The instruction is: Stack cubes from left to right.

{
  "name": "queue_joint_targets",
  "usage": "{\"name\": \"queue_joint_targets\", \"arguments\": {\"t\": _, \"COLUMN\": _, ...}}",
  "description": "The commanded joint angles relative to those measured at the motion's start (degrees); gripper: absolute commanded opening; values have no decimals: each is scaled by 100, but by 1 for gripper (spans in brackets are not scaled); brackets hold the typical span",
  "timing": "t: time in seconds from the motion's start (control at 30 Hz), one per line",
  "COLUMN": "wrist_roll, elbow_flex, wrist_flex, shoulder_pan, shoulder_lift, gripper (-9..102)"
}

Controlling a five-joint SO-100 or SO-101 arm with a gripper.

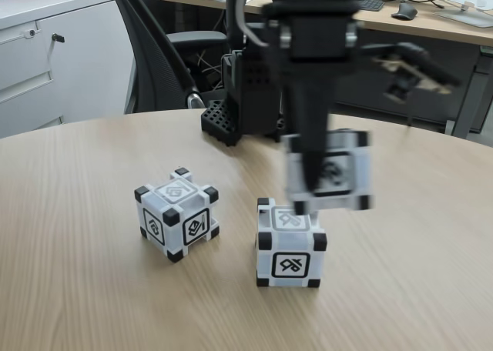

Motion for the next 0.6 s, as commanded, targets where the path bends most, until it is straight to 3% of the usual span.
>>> {"name": "queue_joint_targets", "arguments": {"t": 0.0, "wrist_roll": -316, "elbow_flex": -123, "wrist_flex": -35, "shoulder_pan": 483, "shoulder_lift": 264, "gripper": 0}}
{"name": "queue_joint_targets", "arguments": {"t": 0.57, "wrist_roll": -1670, "elbow_flex": -53, "wrist_flex": -26, "shoulder_pan": 2716, "shoulder_lift": 176, "gripper": 0}}
